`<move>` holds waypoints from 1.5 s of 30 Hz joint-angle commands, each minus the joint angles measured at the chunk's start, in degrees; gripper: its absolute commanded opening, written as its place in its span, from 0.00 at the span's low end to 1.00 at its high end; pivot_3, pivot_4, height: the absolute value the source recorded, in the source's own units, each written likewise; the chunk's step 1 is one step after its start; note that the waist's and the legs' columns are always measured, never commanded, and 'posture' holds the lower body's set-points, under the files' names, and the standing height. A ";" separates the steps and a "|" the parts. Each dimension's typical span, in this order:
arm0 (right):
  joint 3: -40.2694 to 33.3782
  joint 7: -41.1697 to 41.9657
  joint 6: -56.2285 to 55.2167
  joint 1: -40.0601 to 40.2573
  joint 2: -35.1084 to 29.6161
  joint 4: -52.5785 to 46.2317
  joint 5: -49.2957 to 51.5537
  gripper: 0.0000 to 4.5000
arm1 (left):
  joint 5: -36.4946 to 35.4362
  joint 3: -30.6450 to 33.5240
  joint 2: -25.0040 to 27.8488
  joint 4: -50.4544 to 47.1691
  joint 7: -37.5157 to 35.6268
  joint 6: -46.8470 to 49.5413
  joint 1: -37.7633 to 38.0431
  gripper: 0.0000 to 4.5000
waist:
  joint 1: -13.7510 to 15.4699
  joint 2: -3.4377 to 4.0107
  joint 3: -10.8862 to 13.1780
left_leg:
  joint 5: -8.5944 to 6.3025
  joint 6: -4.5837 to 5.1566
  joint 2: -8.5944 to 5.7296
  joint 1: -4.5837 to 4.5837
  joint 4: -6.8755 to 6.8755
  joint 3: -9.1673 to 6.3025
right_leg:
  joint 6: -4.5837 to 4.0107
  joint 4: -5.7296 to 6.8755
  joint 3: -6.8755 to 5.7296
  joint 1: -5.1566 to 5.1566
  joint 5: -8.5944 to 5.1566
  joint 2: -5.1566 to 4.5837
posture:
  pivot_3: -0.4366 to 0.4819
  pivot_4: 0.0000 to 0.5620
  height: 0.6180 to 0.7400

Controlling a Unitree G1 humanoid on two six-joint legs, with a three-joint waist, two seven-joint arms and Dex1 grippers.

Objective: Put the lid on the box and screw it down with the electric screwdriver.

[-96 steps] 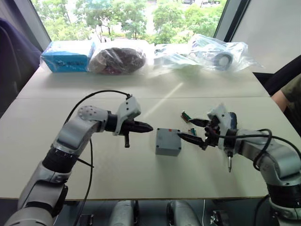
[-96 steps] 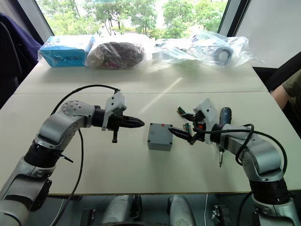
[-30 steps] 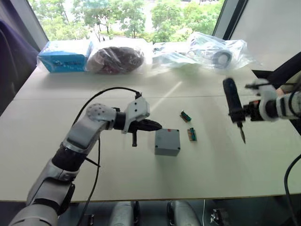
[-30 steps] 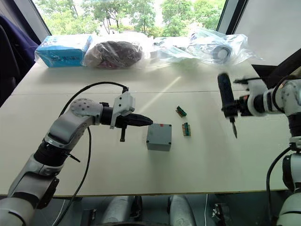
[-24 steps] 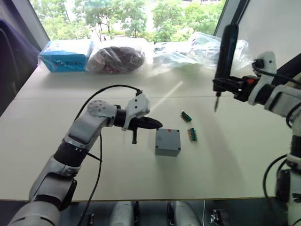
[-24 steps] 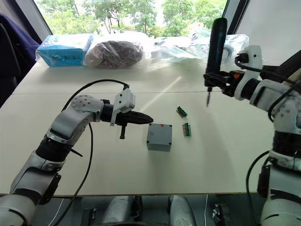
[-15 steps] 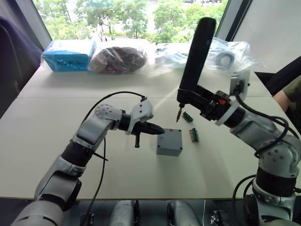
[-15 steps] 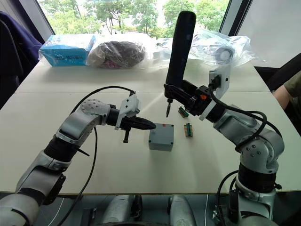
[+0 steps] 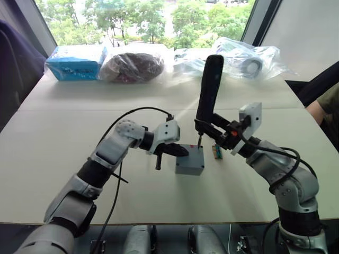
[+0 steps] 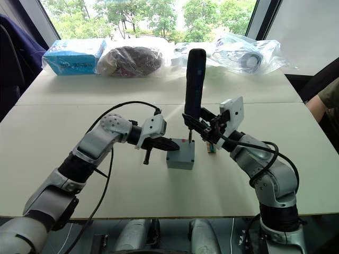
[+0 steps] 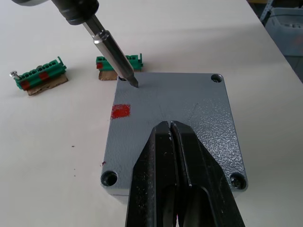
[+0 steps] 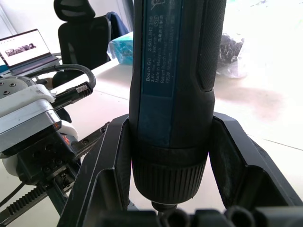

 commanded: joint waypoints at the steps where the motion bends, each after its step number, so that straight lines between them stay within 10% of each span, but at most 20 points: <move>1: -0.63 1.24 -2.91 0.05 -0.39 -1.40 -0.75 0.40 | 1.19 -0.63 0.42 -0.55 -0.16 0.57 -0.19 0.00 | -0.01 0.00 0.00 | 0.00 0.00 0.00 0.00 0.00 0.00 | 0.00 0.00 0.00 0.00 0.00 0.01 | 0.48 0.27 1.00; 45: 7.33 0.11 -14.07 13.59 3.28 6.03 -13.34 0.40 | 2.90 -0.78 -0.54 0.14 -0.14 1.10 1.12 0.00 | -0.03 -0.75 -0.74 | -0.06 0.06 0.05 1.15 -0.13 -0.07 | -0.21 -0.17 -0.02 1.15 -0.13 -0.04 | 0.48 0.27 1.00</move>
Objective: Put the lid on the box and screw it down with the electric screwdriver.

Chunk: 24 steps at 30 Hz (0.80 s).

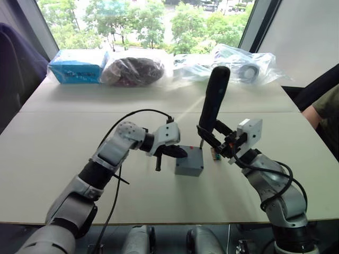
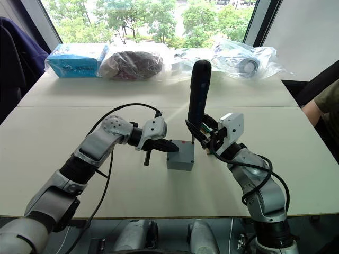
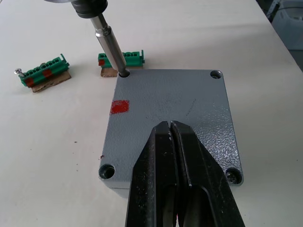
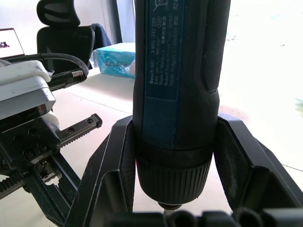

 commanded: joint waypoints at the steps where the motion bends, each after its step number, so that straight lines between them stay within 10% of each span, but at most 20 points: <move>1: 1.96 0.46 2.65 3.52 -0.06 4.70 -1.63 0.40 | 0.52 -0.73 -0.09 -0.16 -0.05 0.53 0.29 0.00 | -0.01 -0.03 -0.11 | 0.00 0.00 0.00 0.00 -0.02 0.00 | -0.01 0.00 0.00 0.00 -0.01 0.00 | 0.48 0.27 1.00; 24: -2.31 -0.17 5.23 -1.31 -1.39 0.40 2.08 0.40 | 0.91 -0.97 -0.64 0.31 0.09 0.17 0.27 0.00 | 0.03 -0.02 -0.17 | -0.02 0.02 -0.02 0.00 -0.08 -0.03 | -0.17 -0.01 -0.02 -0.03 -0.09 -0.37 | 0.48 0.27 1.00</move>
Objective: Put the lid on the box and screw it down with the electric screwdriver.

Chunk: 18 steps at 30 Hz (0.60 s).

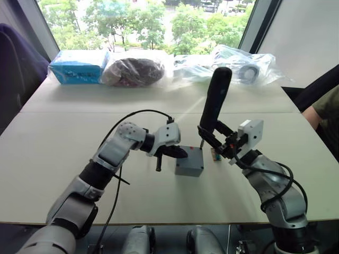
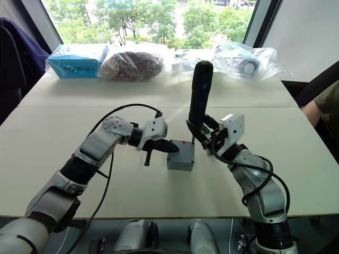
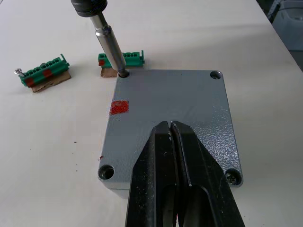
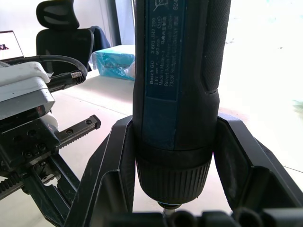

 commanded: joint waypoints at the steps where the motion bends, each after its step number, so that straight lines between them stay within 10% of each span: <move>1: -2.19 -0.54 5.32 -1.95 -2.06 -0.83 2.60 0.40 | 0.67 -1.06 -0.31 0.26 -0.09 0.08 0.20 0.00 | 0.02 0.02 0.01 | 0.00 0.00 -0.01 -0.01 0.00 0.00 | 0.00 0.00 0.00 -0.01 0.00 -0.02 | 0.48 0.27 1.00; 11: -14.73 -10.30 26.31 -25.05 -10.53 -3.16 22.15 0.40 | -5.35 6.26 -3.77 -1.12 4.20 2.92 -0.28 0.00 | 0.04 0.41 0.29 | 0.02 -0.01 -0.10 -0.95 0.01 -0.05 | 0.14 0.05 -0.15 -0.88 0.12 -0.22 | 0.48 0.27 1.00; 18: -19.90 -15.43 61.62 -31.48 -30.11 16.73 33.22 0.40 | -11.15 10.40 0.73 -7.78 0.72 8.96 -2.50 0.00 | -0.19 0.51 0.63 | -0.01 0.07 -0.29 -1.17 0.07 -0.12 | 0.16 -0.01 -0.31 -0.96 0.13 -0.43 | 0.48 0.27 1.00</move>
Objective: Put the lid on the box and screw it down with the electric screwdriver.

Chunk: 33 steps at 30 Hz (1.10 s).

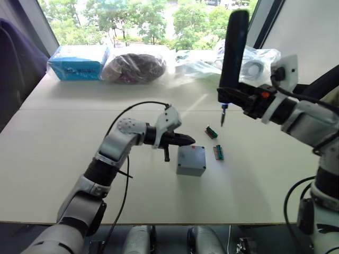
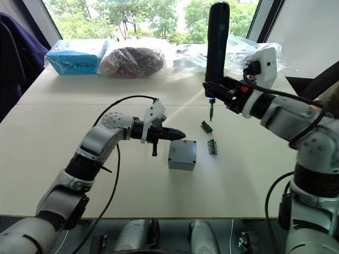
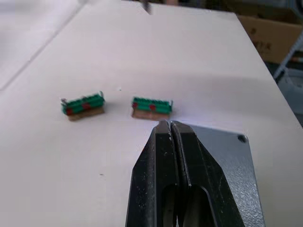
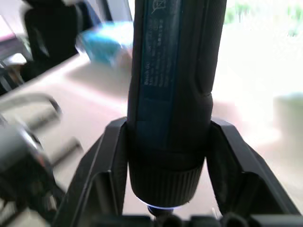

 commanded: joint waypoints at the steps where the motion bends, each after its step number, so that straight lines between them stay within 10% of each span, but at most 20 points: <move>1: -3.61 -1.71 11.88 -1.80 -6.90 9.61 -2.01 0.40 | -2.45 0.56 4.04 -6.47 -3.75 1.18 -0.46 0.00 | 0.05 0.06 0.07 | 0.00 0.00 0.00 -0.01 -0.02 0.02 | 0.00 -0.01 0.00 -0.03 0.00 0.00 | 0.48 0.27 1.00; 8: 2.45 2.09 18.01 4.11 -16.19 23.05 0.86 0.40 | -4.05 -3.25 10.37 -14.91 -9.44 1.81 1.99 0.00 | 0.03 0.27 0.21 | -0.02 0.04 0.00 -0.10 -0.05 0.10 | 0.01 -0.04 0.07 -0.14 0.00 0.12 | 0.48 0.27 1.00; 26: 14.79 12.04 14.54 -0.27 -12.46 34.31 -17.56 0.40 | -2.88 -4.81 10.37 -15.62 -6.07 0.70 3.80 0.00 | 0.05 0.30 0.24 | -0.01 0.03 0.16 -0.13 0.07 0.13 | 0.08 -0.01 0.23 -0.21 0.00 0.64 | 0.48 0.27 1.00; 33: 15.44 14.60 12.04 -0.33 -12.16 34.40 -22.58 0.98 | -3.15 -3.24 10.93 -13.74 -5.32 1.15 2.57 0.00 | 0.15 0.27 0.23 | -0.01 0.03 0.19 -0.12 0.10 0.11 | 0.09 -0.01 0.23 -0.17 0.00 0.69 | 0.48 0.27 1.00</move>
